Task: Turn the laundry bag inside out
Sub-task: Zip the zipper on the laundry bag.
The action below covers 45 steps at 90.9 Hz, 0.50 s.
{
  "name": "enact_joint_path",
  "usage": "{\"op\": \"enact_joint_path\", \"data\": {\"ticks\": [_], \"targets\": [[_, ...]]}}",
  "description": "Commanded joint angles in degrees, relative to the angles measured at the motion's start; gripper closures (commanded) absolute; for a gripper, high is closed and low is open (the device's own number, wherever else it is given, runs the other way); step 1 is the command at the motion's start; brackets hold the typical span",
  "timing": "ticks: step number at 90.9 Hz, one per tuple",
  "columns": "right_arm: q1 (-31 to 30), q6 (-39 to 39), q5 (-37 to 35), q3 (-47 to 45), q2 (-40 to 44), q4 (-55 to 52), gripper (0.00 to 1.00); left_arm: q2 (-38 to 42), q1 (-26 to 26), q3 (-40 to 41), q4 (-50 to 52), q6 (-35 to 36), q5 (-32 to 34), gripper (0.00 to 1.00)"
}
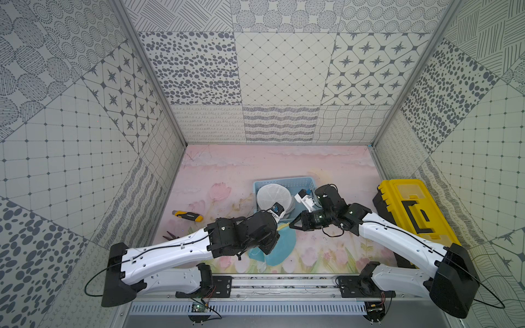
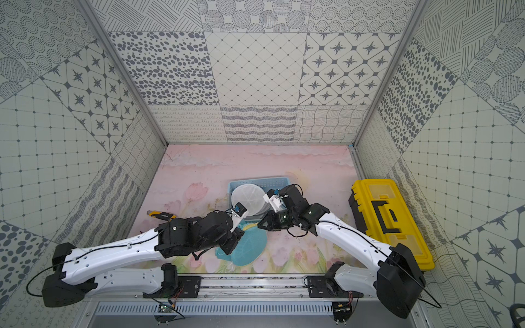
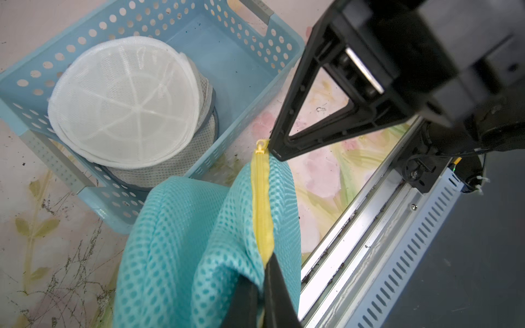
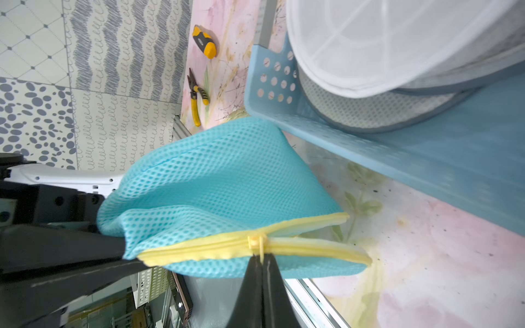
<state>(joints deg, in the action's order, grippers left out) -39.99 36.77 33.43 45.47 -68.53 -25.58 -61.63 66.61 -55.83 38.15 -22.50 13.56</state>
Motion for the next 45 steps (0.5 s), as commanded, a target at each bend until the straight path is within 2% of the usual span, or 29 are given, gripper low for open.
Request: {"op": "enact_joint_path", "data": {"ticks": [1, 12, 19, 20, 31, 38, 45], "targets": [[1.8, 0.6, -4.0, -1.8, 0.8, -1.7, 1.00, 1.0, -0.3, 0.3, 0.0, 0.4, -0.5, 1.00], [2.9, 1.0, -5.6, -2.6, 0.8, -3.3, 1.00, 1.4, -0.7, 1.1, 0.5, -0.2, -0.3, 1.00], [2.9, 0.9, -5.1, -2.6, 1.2, -3.8, 1.00, 1.3, -2.1, 1.8, 1.3, -1.5, -2.4, 1.00], [2.9, 0.9, -4.8, -2.5, 1.3, -3.8, 1.00, 1.3, -2.3, 1.7, 1.6, -1.8, -2.7, 0.98], [2.2, 0.0, -3.9, -0.4, 3.3, -5.3, 1.00, 4.2, -2.6, 0.6, 6.5, -5.8, -2.7, 0.48], [2.0, -0.2, -3.7, 0.9, 4.3, -6.6, 1.00, 8.4, -2.6, -1.5, 11.2, -8.5, 0.3, 0.38], [1.5, -0.2, -3.6, 1.4, 4.4, -7.3, 1.00, 12.1, -2.6, -4.9, 16.3, -10.5, 4.4, 0.34]]}}
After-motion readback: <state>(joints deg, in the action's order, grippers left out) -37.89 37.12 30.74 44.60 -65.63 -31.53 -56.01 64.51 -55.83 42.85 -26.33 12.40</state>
